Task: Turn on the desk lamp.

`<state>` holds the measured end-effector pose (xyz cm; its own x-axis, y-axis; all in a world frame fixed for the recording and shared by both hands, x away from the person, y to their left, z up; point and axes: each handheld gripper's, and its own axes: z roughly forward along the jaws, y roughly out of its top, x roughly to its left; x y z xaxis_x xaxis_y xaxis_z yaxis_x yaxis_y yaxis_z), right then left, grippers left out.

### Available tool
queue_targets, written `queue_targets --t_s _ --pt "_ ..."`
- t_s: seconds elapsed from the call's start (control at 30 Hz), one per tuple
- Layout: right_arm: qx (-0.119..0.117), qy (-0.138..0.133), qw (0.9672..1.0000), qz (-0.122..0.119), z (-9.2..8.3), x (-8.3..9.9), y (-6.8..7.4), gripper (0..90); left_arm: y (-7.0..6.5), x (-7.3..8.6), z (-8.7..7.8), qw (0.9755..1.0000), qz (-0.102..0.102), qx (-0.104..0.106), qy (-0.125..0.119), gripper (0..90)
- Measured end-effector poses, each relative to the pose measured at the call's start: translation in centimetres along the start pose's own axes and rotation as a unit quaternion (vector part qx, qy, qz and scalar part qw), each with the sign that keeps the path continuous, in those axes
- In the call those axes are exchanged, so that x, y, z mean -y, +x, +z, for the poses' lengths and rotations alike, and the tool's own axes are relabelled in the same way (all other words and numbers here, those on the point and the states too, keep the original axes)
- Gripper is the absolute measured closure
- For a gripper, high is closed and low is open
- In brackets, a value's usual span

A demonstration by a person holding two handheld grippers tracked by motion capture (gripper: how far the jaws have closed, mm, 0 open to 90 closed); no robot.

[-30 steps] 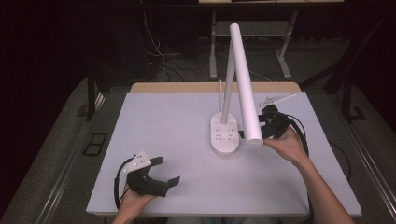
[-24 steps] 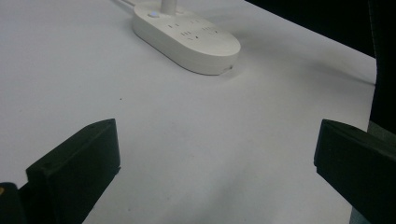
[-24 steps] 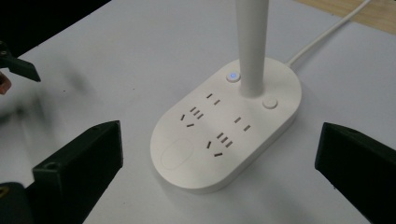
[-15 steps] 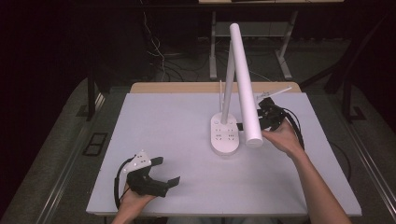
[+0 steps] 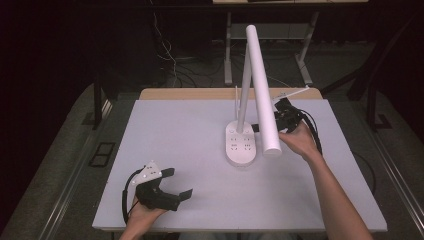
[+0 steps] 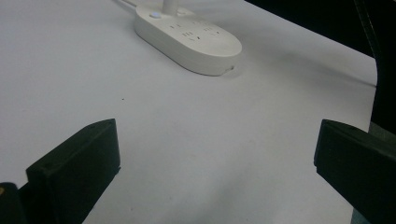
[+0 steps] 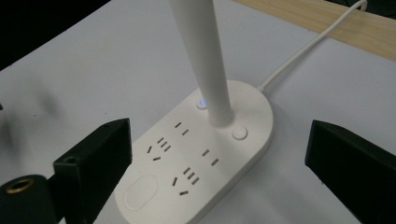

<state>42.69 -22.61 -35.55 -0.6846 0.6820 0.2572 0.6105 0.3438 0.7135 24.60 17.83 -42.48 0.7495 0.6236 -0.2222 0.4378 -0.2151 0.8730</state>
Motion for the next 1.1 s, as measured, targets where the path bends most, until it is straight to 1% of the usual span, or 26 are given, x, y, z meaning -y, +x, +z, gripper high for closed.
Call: queue_targets --t_s 0.1,0.13,0.2,0.27,0.3,0.33,0.37,0.43,0.47,0.5,0.53,0.57,0.6,0.67,0.73,0.8,0.83,0.93,0.97,1.0,1.03,1.07,1.1 --pt "0.001 0.002 1.0000 0.003 0.4 -0.1 -0.3 7.8 0.0 0.0 0.0 1.0000 0.000 0.000 0.000 0.0" --pt "-0.001 0.003 1.0000 0.001 0.6 -0.2 -0.6 14.5 0.0 0.0 -0.1 1.0000 0.001 0.000 0.000 0.0" --pt "-0.001 0.004 1.0000 0.005 1.0 -0.2 -0.8 15.9 0.0 0.0 -0.1 1.0000 0.001 0.000 0.000 0.0" --pt "0.000 0.009 1.0000 0.004 1.2 -0.3 -1.1 21.1 0.0 0.0 -0.1 1.0000 0.001 0.000 0.001 0.0" --pt "0.000 0.009 1.0000 0.004 1.2 -0.3 -1.1 21.1 0.0 0.0 -0.1 1.0000 0.001 0.000 0.000 0.0" --pt "0.000 0.005 1.0000 0.004 1.4 -0.3 -1.4 27.4 0.1 0.0 -0.1 1.0000 0.002 0.001 0.001 0.0" --pt "0.000 0.005 1.0000 0.004 1.4 -0.3 -1.4 27.4 0.1 0.0 -0.1 1.0000 0.001 0.001 0.000 0.0" --pt "0.000 -0.001 1.0000 0.003 1.7 -0.2 -1.6 36.4 0.1 0.0 -0.1 1.0000 0.000 0.002 -0.002 0.0" --pt "0.000 -0.002 1.0000 0.000 1.9 -0.1 -1.8 39.1 0.1 -0.1 -0.1 1.0000 0.002 0.002 -0.002 0.0" --pt "0.000 -0.002 1.0000 0.000 1.9 -0.1 -1.8 39.1 0.1 -0.1 -0.1 1.0000 0.001 0.002 -0.003 0.0" --pt "-0.004 -0.003 1.0000 0.000 2.1 -0.1 -2.0 42.7 0.0 -0.1 -0.1 1.0000 0.001 0.002 -0.002 0.0" --pt "-0.004 -0.003 1.0000 0.000 2.1 -0.1 -2.0 42.7 0.0 -0.1 -0.1 1.0000 0.001 0.002 -0.002 0.0" --pt "-0.005 -0.005 1.0000 0.000 2.3 -0.1 -2.2 46.0 0.0 -0.1 -0.1 1.0000 0.002 0.003 -0.001 0.0" --pt "-0.008 -0.006 0.9999 0.002 2.5 -0.1 -2.2 47.6 0.0 -0.1 -0.1 1.0000 0.003 0.003 -0.001 0.0" --pt "-0.009 -0.008 0.9999 0.009 2.8 0.0 -2.4 53.0 0.0 -0.1 -0.1 1.0000 0.003 0.003 -0.001 0.0" --pt "-0.011 -0.009 0.9998 0.013 3.0 0.0 -2.5 56.2 0.0 -0.1 -0.1 1.0000 0.004 0.003 -0.001 0.0" --pt "-0.011 -0.009 0.9998 0.013 3.0 0.0 -2.5 56.2 0.0 -0.1 -0.1 1.0000 0.003 0.003 -0.001 0.0" --pt "-0.018 -0.003 0.9996 0.020 3.5 0.0 -2.7 63.3 0.1 -0.1 -0.1 1.0000 0.002 0.003 -0.001 0.0" --pt "-0.018 -0.003 0.9996 0.020 3.5 0.0 -2.7 63.3 0.0 -0.1 -0.1 1.0000 0.002 0.003 -0.001 0.0" --pt "-0.022 -0.003 0.9996 0.021 3.7 0.0 -2.7 67.4 0.0 -0.1 -0.1 1.0000 0.003 0.003 0.000 0.0" --pt "-0.022 -0.003 0.9996 0.021 3.7 0.0 -2.7 67.4 0.0 -0.1 -0.1 1.0000 0.003 0.003 0.000 0.0" --pt "-0.021 -0.001 0.9995 0.022 3.9 -0.1 -2.8 71.8 0.0 -0.1 -0.1 1.0000 0.004 0.003 0.000 0.0" --pt "-0.021 0.000 0.9995 0.023 4.1 -0.1 -2.8 74.0 0.0 -0.1 -0.1 1.0000 0.004 0.003 0.000 0.0"
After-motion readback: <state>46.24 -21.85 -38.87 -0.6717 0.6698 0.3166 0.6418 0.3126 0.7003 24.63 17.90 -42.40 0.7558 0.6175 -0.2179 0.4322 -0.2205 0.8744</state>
